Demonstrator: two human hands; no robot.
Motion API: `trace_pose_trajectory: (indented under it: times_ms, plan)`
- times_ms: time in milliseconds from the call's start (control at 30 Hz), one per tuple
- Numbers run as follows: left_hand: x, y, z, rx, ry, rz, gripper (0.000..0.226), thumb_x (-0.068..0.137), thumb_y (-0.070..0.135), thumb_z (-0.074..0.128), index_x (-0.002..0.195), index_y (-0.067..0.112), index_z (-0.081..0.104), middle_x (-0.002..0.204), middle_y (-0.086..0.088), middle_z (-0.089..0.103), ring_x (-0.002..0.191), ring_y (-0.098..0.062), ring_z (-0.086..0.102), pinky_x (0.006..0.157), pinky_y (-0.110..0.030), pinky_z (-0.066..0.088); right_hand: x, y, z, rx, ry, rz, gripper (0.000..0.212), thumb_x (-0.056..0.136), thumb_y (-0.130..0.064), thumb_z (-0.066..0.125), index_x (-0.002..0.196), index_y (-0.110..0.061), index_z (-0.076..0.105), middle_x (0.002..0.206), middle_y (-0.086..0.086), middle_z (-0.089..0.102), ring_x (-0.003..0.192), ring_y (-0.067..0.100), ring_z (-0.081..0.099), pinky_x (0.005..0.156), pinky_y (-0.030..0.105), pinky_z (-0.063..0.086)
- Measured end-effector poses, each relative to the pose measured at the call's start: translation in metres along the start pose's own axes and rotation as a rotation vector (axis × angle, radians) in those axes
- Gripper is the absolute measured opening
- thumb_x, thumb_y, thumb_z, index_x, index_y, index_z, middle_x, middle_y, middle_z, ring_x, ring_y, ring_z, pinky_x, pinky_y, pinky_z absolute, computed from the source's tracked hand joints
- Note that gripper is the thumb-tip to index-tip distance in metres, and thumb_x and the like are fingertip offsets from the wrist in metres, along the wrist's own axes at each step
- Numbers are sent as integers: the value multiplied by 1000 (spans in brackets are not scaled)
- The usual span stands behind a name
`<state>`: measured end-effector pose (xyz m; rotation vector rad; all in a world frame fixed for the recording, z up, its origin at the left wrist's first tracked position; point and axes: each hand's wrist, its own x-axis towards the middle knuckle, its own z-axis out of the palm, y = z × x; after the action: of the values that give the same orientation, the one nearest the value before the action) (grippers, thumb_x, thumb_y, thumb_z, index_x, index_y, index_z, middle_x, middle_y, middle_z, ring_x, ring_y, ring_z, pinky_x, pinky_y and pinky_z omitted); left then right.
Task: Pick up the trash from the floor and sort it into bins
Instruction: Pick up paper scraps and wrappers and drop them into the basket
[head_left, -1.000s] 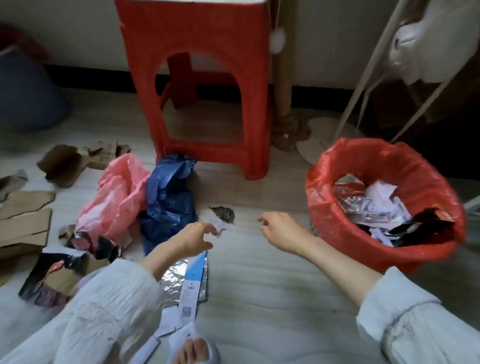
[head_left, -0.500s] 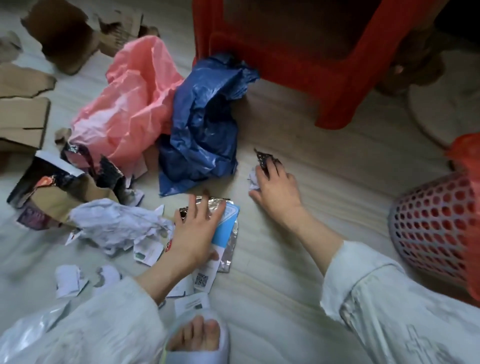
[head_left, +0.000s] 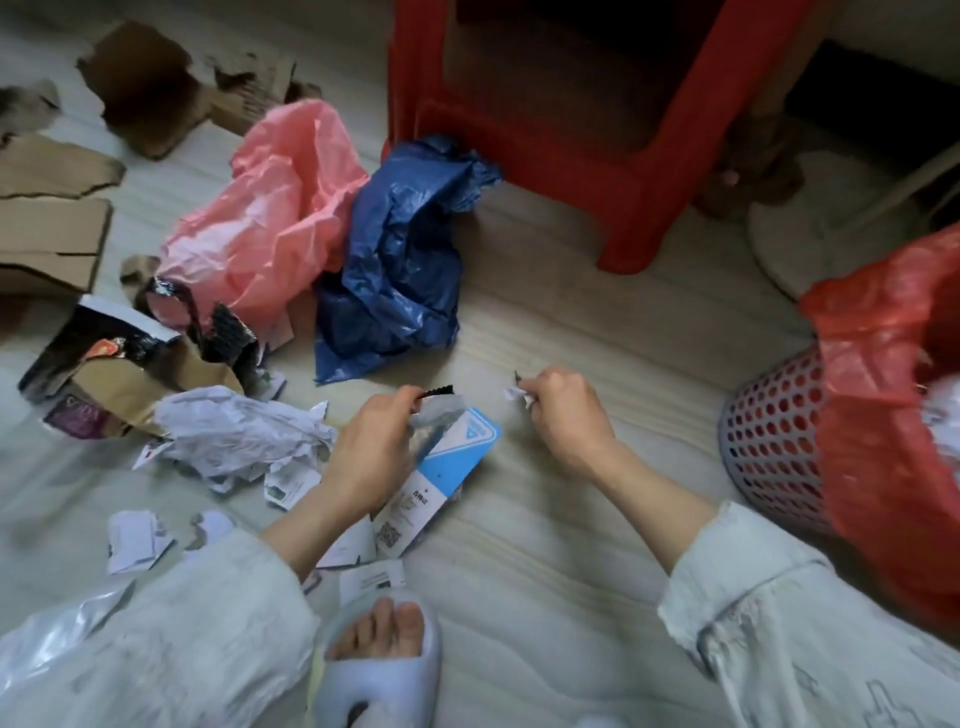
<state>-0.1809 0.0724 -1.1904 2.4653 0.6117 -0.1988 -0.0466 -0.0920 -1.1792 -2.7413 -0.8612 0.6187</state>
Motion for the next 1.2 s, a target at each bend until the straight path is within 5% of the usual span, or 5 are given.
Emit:
trace_pose_trajectory:
  times_ms: [100,267,800,1067,1200]
  plan:
    - [-1,26,-28,-54,65,26,7,82,3,55,86,8,53,90,-14,61,87,-34,55,64,-33,34,-26,-3,-39,70,23,67,29,83,0,47,97,-11,69,100,20,64,96,36,58,66,30,34]
    - [-20,94,-91,-259,138,14,35,79,2,56,58,17,33,58,1,44,65,-24,44,51,-31,25,-85,-13,-126,136,161,117,32,86,-3,47,102,-15,72,99,18,67,96,37,59,68,29,39]
    - [-63,365,-118,-426,41,477,9,81,4,51,86,10,54,77,2,55,78,-19,51,64,-25,35,-252,111,-252,496,906,583,16,90,-11,50,76,-9,57,72,9,55,70,30,47,57,32,24]
    - [-12,429,-15,-247,122,716,39,87,2,47,123,16,53,112,-9,50,105,-24,51,90,-31,42,-227,196,-219,527,778,580,41,88,-9,57,128,-14,55,131,4,57,120,21,52,94,20,36]
    - [-3,430,28,38,-175,735,33,84,8,52,116,13,60,110,-11,63,103,-29,59,87,-38,47,-226,211,-196,465,680,531,42,88,-2,52,128,-13,55,131,6,57,119,26,55,106,34,40]
